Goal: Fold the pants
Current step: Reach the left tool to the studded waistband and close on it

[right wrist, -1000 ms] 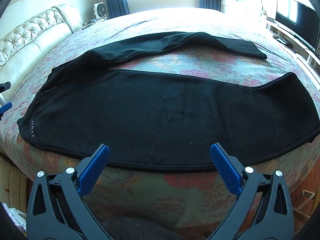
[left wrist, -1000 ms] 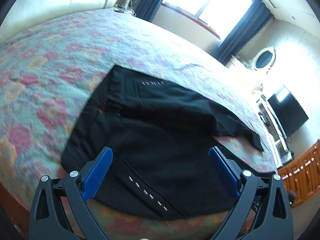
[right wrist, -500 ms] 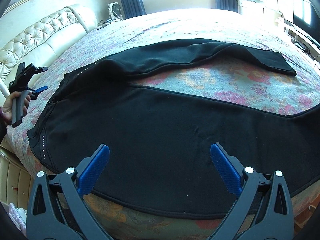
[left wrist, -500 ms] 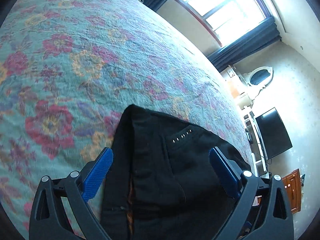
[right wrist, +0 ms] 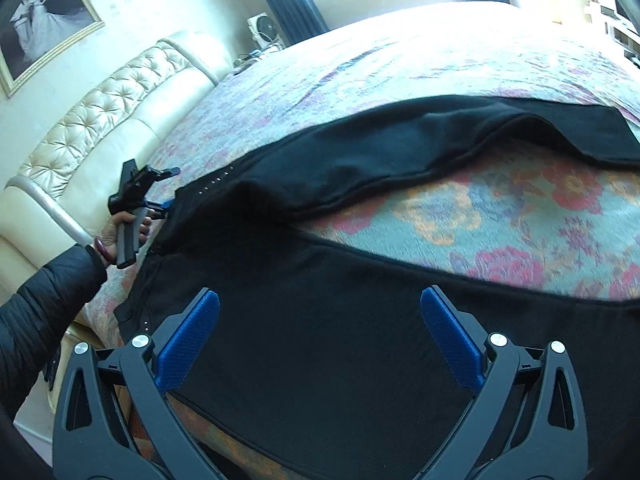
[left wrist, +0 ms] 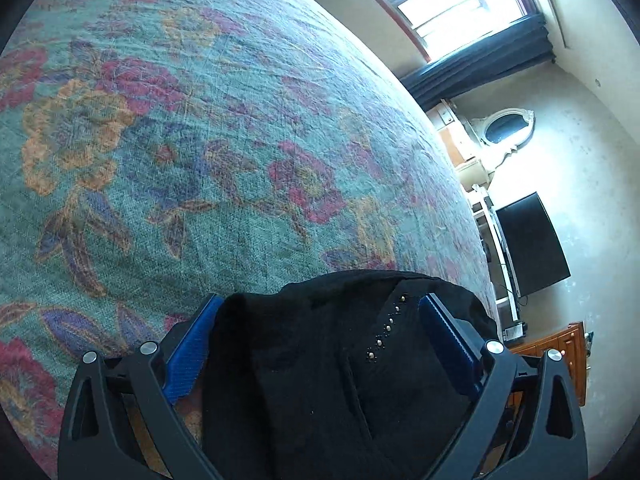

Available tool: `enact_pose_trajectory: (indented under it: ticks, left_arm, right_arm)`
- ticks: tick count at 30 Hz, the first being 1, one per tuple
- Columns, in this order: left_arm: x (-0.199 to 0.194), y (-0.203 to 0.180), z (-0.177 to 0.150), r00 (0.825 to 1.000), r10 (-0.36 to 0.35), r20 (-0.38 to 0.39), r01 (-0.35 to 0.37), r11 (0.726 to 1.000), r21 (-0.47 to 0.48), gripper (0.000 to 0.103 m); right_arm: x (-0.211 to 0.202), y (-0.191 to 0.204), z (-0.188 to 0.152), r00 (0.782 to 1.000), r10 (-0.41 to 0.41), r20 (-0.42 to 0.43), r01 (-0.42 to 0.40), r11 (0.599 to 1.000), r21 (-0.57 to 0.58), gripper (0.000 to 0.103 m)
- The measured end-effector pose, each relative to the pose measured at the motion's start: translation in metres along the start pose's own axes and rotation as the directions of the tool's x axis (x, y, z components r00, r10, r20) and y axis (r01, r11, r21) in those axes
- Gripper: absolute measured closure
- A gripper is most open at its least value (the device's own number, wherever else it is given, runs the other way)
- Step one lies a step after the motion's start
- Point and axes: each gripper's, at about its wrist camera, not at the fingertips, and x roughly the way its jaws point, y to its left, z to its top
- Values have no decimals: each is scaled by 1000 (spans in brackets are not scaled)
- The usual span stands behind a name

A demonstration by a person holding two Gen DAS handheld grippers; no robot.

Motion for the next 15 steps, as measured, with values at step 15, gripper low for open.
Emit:
enact_pose_trajectory:
  ticks: [15]
  left_arm:
    - [23, -19, 1, 994, 104, 29, -107, 984, 143, 7]
  right_arm:
    - [141, -52, 201, 950, -193, -246, 48, 868, -495, 2]
